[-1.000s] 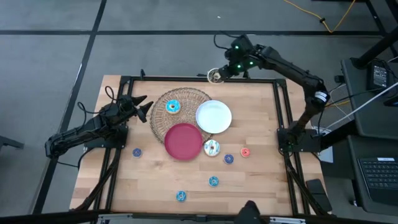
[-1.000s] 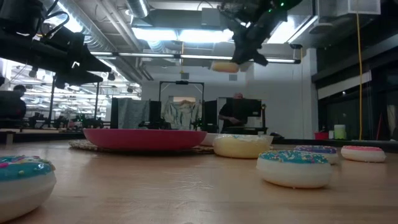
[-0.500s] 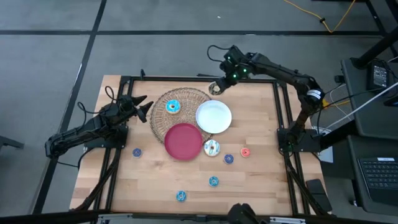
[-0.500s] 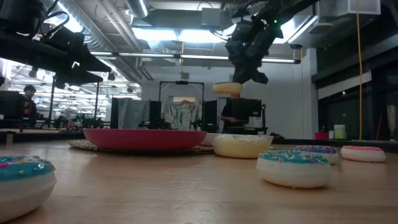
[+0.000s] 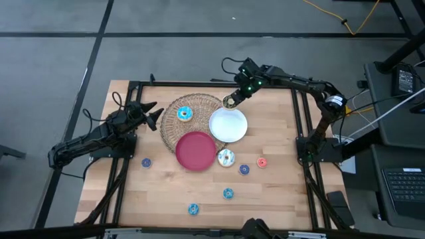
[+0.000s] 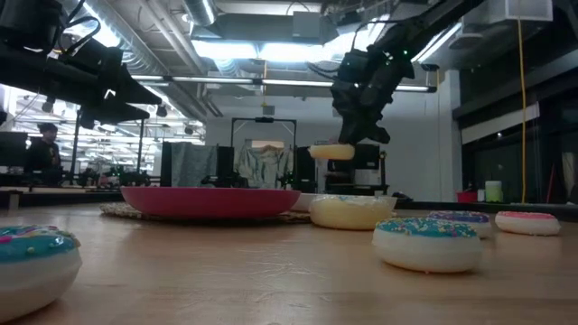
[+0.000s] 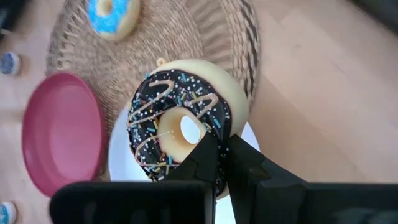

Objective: Pick & Place donuts
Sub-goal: Put the black donut on the white plate

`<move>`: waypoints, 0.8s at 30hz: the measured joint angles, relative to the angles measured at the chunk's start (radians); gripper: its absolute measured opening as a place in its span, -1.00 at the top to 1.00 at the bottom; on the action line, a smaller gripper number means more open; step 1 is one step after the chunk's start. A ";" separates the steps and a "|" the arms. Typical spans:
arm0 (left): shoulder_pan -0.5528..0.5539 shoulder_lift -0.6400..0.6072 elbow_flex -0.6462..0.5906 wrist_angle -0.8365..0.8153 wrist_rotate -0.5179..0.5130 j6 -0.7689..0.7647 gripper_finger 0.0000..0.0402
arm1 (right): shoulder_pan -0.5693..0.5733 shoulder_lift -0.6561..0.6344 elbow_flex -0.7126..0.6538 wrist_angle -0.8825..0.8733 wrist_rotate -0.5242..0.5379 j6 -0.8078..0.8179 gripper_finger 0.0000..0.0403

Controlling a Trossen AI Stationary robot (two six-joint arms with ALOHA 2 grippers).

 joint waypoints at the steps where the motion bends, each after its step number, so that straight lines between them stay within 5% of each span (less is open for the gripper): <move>1: 0.000 0.000 0.000 0.000 0.000 0.000 -0.33 | 0.000 0.000 -0.009 0.002 0.000 -0.001 0.88; 24: 0.000 0.000 0.000 0.000 0.000 0.000 -0.33 | 0.082 0.135 -0.123 0.157 0.013 0.015 0.88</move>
